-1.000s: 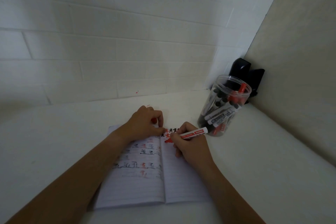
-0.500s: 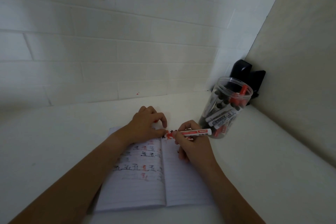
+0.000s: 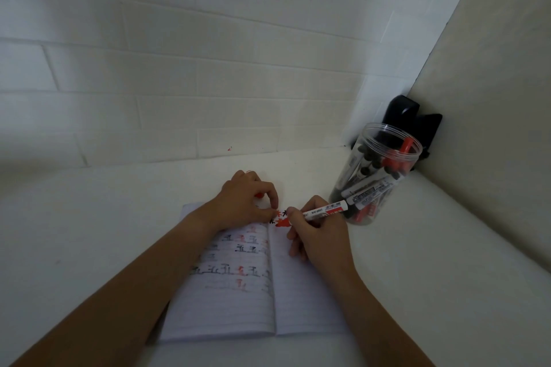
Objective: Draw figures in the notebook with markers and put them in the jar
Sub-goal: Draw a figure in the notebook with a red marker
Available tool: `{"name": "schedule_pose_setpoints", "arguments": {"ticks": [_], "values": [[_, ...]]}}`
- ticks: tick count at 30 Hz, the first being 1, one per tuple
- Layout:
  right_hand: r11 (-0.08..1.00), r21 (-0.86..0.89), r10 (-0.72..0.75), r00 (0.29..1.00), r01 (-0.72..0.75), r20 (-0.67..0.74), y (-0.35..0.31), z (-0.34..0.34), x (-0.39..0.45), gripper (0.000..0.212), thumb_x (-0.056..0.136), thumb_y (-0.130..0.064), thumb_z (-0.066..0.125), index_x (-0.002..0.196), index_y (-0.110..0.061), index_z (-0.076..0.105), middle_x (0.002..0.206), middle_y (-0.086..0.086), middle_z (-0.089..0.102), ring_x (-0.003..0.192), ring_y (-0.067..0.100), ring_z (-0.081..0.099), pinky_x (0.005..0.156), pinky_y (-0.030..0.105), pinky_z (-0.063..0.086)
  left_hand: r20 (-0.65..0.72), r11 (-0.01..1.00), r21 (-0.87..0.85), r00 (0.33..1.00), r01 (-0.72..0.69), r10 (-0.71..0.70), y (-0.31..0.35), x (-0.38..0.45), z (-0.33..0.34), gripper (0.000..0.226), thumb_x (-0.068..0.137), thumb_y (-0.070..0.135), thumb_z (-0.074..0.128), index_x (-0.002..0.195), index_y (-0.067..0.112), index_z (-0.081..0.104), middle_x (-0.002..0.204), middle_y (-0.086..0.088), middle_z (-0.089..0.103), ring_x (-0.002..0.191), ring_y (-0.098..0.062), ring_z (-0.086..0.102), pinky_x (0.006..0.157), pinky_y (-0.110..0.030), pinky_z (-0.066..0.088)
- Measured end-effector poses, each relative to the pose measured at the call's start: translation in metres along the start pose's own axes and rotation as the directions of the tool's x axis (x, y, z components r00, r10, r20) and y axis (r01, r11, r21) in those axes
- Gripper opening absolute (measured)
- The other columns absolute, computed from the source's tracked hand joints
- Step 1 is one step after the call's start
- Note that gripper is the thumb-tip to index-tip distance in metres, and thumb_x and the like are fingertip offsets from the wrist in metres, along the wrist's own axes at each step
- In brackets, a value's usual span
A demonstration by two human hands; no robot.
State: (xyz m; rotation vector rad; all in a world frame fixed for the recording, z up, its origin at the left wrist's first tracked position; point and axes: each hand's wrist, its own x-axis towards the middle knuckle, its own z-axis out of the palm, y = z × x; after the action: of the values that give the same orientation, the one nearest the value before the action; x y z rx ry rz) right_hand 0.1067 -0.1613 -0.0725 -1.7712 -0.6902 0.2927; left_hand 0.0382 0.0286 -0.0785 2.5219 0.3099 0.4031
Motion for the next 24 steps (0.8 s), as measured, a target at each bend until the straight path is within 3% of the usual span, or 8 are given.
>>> {"name": "schedule_pose_setpoints", "arguments": {"ticks": [10, 16, 20, 24], "values": [[0.998, -0.068, -0.009, 0.999, 0.012, 0.041, 0.0012, 0.0018, 0.0008, 0.031, 0.096, -0.023, 0.069, 0.079, -0.004, 0.052, 0.061, 0.01, 0.071, 0.043, 0.025, 0.063, 0.043, 0.03, 0.045, -0.001, 0.999, 0.031, 1.0, -0.007, 0.007, -0.0001, -0.0004, 0.0016, 0.019, 0.078, 0.047, 0.075, 0.093, 0.04, 0.067, 0.1, 0.011, 0.048, 0.097, -0.012, 0.038, 0.09, -0.037, 0.039], [0.999, -0.014, 0.051, 0.999, -0.051, 0.005, 0.0005, -0.0008, -0.0007, 0.028, 0.09, -0.012, 0.069, 0.076, 0.0, 0.047, 0.055, 0.016, 0.064, 0.038, 0.024, 0.058, 0.04, 0.03, 0.043, 0.008, 1.0, 0.025, 1.0, -0.002, 0.002, -0.001, 0.0014, 0.0012, 0.039, 0.064, 0.068, 0.056, 0.092, 0.042, 0.066, 0.099, 0.013, 0.047, 0.096, -0.011, 0.038, 0.091, -0.04, 0.042], [1.0, -0.027, -0.003, 1.0, 0.003, -0.008, 0.0036, 0.0014, 0.0003, 0.029, 0.097, -0.017, 0.067, 0.079, -0.002, 0.05, 0.059, 0.012, 0.068, 0.042, 0.025, 0.062, 0.04, 0.027, 0.045, 0.009, 0.999, 0.031, 1.0, -0.016, 0.016, -0.0026, 0.0013, 0.0015, 0.021, 0.075, 0.055, 0.071, 0.092, 0.043, 0.065, 0.1, 0.012, 0.048, 0.097, -0.01, 0.038, 0.09, -0.039, 0.041], [0.999, -0.038, -0.008, 0.998, 0.01, 0.062, 0.0052, 0.0018, 0.0025, 0.03, 0.097, -0.019, 0.068, 0.083, 0.002, 0.052, 0.059, 0.012, 0.069, 0.042, 0.021, 0.061, 0.041, 0.026, 0.045, 0.014, 0.999, 0.029, 1.0, -0.027, 0.027, -0.0023, 0.0014, 0.0016, 0.018, 0.078, 0.049, 0.074, 0.091, 0.044, 0.064, 0.1, 0.012, 0.047, 0.097, -0.011, 0.038, 0.09, -0.038, 0.04]]}}
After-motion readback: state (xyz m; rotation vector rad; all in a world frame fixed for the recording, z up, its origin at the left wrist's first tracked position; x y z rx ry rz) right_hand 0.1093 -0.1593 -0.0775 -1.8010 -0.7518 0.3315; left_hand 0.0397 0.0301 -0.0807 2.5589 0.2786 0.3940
